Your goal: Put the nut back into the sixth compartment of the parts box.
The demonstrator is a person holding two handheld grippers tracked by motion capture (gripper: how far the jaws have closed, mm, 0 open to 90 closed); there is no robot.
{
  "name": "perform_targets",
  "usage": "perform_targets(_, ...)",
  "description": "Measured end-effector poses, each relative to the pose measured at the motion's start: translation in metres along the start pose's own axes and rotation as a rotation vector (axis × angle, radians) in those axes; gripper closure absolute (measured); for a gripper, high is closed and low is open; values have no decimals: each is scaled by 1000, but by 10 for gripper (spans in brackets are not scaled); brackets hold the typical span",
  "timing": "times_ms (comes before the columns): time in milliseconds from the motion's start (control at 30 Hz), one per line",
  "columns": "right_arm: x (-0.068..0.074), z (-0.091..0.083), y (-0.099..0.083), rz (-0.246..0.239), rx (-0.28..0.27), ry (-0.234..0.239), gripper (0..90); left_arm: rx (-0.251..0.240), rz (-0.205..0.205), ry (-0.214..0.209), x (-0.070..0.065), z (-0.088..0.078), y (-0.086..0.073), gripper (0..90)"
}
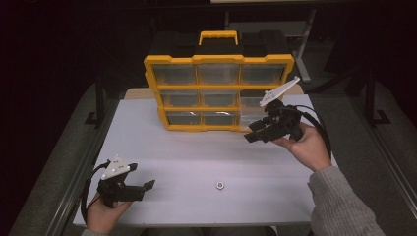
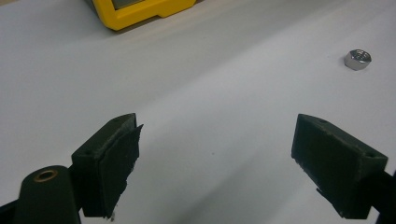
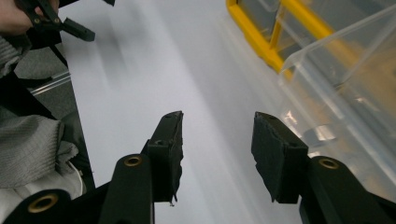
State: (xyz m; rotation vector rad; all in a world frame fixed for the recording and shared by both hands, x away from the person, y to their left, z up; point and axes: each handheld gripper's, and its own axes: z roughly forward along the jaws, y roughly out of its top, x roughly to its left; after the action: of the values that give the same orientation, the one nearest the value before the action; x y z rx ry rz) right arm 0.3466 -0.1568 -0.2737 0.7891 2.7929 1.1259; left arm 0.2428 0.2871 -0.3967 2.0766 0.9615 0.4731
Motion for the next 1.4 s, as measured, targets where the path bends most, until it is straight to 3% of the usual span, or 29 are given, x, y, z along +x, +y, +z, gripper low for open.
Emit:
perform_targets(500,7,31,-24,-5,16,20,485,-11,-19,-2,-1,1,0,147)
perform_targets(533,8,33,-25,-2,15,26,483,2,-5,0,0,0,0,147)
perform_targets(767,12,48,-34,5,32,29,467,-10,-18,-2,-1,1,0,147)
perform_targets(1200,20,72,-48,5,56,35,449,1,-2,-1,0,0,0,147)
perform_targets(1400,24,91,-54,-21,76,32,451,-13,-19,-2,-1,1,0,147)
